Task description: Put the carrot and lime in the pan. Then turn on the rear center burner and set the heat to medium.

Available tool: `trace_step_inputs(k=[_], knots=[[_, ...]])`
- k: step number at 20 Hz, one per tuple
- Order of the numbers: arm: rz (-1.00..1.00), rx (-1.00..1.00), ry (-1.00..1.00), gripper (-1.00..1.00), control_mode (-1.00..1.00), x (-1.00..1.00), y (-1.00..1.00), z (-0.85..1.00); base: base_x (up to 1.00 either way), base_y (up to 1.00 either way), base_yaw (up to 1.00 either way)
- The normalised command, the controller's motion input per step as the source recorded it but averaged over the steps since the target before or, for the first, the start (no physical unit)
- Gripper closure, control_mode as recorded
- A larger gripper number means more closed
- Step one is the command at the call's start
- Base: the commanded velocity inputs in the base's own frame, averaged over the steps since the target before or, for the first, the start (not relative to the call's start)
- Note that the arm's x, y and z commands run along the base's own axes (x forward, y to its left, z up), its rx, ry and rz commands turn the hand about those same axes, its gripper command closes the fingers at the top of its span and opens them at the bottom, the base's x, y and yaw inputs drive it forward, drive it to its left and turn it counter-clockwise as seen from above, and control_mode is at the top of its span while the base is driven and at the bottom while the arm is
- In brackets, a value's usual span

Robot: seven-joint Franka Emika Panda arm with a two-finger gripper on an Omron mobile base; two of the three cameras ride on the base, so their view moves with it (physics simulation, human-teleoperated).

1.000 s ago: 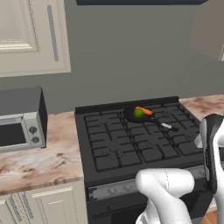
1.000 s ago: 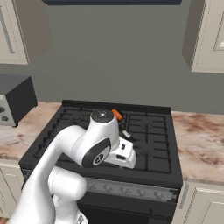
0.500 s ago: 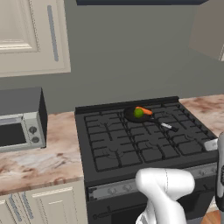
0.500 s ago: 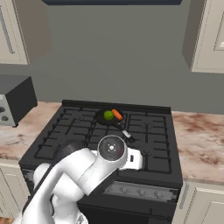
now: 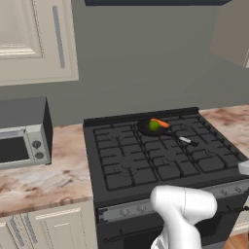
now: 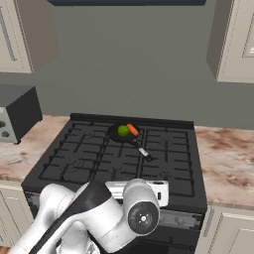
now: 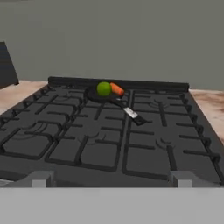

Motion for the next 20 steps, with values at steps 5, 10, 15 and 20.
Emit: trace_step_inputs(k=[5, 10, 15, 20], knots=[[0.0, 0.0, -0.27, -1.0, -1.0, -0.24, 0.0, -0.08, 0.0, 0.0, 0.0], [0.0, 0.0, -0.12, -1.0, -1.0, -0.19, 0.04, -0.36, 0.0, 0.0, 0.0], [0.0, -0.02, -0.03, -1.0, -1.0, -0.02, 0.01, -0.4, 0.0, 0.0, 0.0], [0.0, 0.0, -0.04, -1.0, -1.0, -0.02, 0.09, -0.42, 0.0, 0.0, 0.0]])
